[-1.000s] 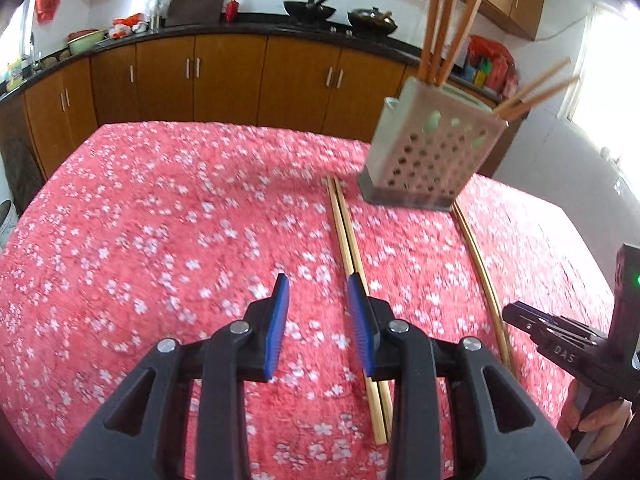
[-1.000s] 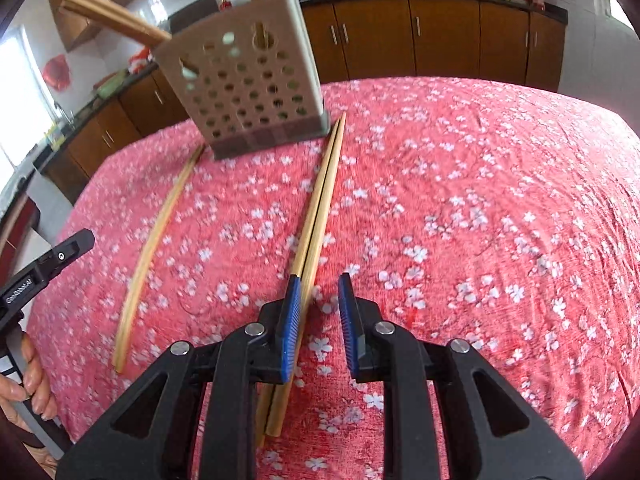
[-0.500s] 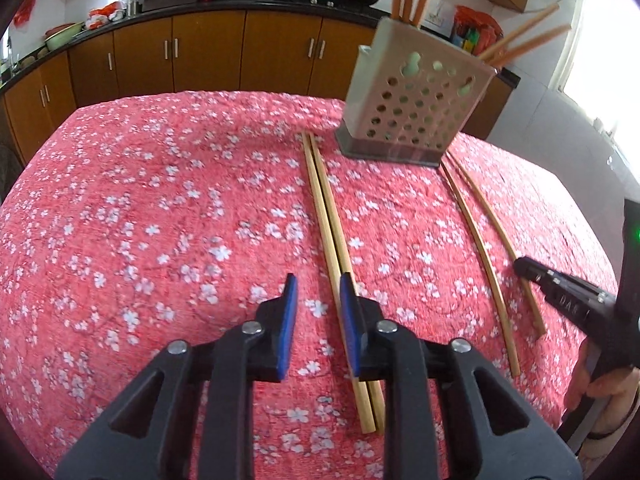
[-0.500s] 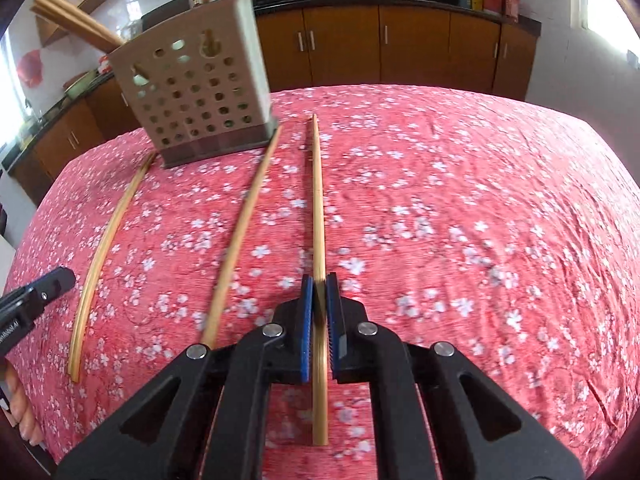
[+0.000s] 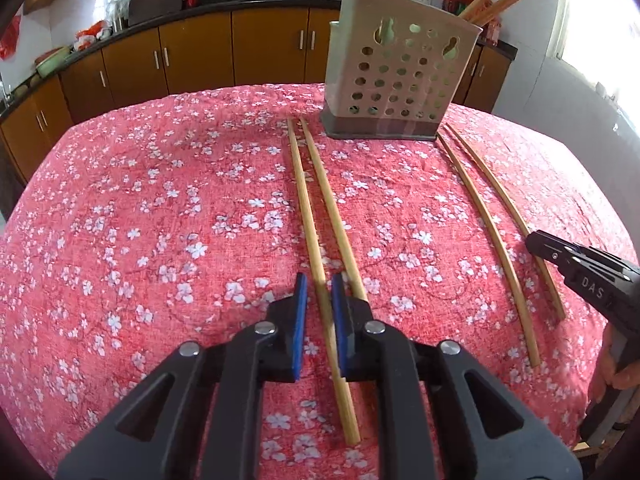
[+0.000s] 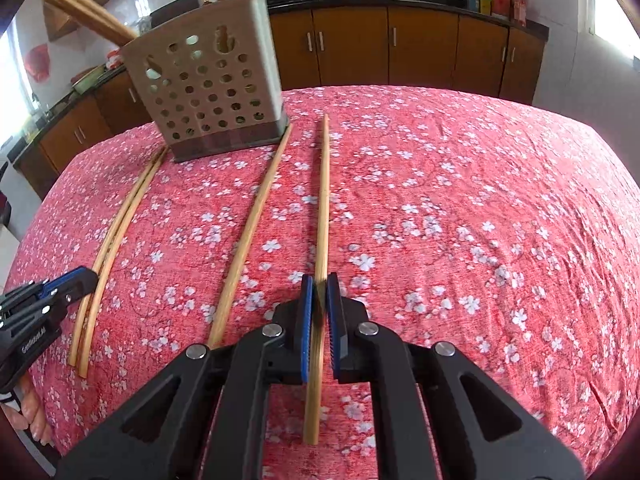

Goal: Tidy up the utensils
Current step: 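Move both open tools back over the chopsticks lying on the cloth, then close the left tool on a chopstick while the right tool grasps another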

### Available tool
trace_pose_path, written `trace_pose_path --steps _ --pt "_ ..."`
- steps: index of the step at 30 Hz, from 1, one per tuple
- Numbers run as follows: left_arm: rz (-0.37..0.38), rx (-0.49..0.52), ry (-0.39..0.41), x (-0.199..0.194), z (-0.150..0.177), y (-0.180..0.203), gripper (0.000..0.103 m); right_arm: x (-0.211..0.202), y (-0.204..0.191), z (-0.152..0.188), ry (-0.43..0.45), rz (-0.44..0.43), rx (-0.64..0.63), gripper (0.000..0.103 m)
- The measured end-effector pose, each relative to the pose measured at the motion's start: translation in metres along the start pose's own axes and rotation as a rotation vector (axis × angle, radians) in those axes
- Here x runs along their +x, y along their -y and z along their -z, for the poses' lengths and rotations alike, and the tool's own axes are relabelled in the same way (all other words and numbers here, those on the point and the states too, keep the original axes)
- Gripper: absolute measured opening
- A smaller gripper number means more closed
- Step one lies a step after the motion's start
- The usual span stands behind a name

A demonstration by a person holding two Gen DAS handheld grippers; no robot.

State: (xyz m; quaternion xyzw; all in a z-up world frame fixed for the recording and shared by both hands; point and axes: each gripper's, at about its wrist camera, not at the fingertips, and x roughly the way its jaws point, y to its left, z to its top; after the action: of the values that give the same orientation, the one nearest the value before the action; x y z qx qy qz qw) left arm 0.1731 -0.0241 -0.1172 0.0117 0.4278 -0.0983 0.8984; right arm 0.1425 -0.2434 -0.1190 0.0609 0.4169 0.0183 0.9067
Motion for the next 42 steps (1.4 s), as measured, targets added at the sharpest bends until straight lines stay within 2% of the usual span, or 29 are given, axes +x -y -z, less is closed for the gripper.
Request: trace_pose_path --steps 5,11,22,42 --pt "-0.052 -0.044 0.003 0.004 -0.008 -0.022 0.008 0.004 -0.001 -0.002 0.008 0.022 -0.020 0.008" --pt "-0.120 -0.115 0.009 0.006 -0.018 -0.064 0.008 0.009 0.029 -0.013 0.018 0.084 0.049 0.008" --pt "-0.065 -0.165 0.019 0.006 -0.021 -0.087 0.009 0.011 0.038 -0.015 0.020 0.079 0.063 0.008" --pt "-0.056 -0.179 0.020 0.004 -0.021 -0.088 0.009 0.011 0.037 -0.015 0.020 0.089 0.053 0.009"
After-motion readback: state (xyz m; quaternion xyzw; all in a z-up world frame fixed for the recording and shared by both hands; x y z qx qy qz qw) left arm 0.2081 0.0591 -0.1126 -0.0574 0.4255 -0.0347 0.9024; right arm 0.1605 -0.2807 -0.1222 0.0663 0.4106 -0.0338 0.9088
